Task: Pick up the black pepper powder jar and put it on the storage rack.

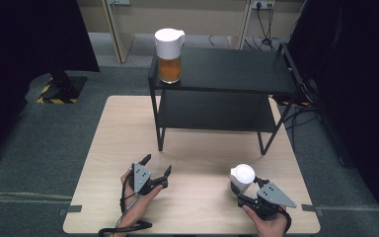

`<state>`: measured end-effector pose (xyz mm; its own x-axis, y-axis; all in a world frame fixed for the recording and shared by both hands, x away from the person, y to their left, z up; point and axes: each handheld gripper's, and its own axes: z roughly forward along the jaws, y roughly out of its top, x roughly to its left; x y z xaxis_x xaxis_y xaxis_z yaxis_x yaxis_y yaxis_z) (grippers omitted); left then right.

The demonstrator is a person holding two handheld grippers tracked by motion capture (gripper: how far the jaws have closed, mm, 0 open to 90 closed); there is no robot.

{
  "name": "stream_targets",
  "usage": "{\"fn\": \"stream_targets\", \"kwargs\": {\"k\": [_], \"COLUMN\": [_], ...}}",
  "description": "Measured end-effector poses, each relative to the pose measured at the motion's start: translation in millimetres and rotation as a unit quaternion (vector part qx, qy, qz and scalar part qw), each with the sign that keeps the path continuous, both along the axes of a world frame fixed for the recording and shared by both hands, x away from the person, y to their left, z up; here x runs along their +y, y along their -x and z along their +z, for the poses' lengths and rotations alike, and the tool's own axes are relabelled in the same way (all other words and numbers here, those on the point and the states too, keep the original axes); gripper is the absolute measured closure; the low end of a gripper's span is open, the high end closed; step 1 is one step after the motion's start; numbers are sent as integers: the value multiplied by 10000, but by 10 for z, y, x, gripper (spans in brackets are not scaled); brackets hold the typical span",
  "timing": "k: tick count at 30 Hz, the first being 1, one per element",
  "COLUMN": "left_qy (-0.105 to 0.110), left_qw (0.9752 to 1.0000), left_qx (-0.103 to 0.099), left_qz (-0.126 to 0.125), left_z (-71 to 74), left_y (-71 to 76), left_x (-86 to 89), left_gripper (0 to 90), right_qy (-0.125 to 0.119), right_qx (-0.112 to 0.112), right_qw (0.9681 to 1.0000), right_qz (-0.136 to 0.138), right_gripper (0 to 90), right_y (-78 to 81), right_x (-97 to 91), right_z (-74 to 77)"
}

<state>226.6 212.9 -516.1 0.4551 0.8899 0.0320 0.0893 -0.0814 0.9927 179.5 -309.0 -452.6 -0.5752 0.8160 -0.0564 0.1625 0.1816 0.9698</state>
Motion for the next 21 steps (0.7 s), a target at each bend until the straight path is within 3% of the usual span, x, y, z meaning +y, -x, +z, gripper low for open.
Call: {"fn": "stream_targets", "kwargs": {"k": [21], "left_qy": [-3], "left_qw": [10000], "left_qx": [5], "left_qz": [10], "left_z": [2], "left_y": [0], "left_x": [-4], "left_gripper": [146], "right_qy": [-221], "right_qx": [-437], "right_qw": [9985], "right_qz": [-247], "right_gripper": [307], "right_y": [-88], "right_x": [-2], "right_z": [372]}}
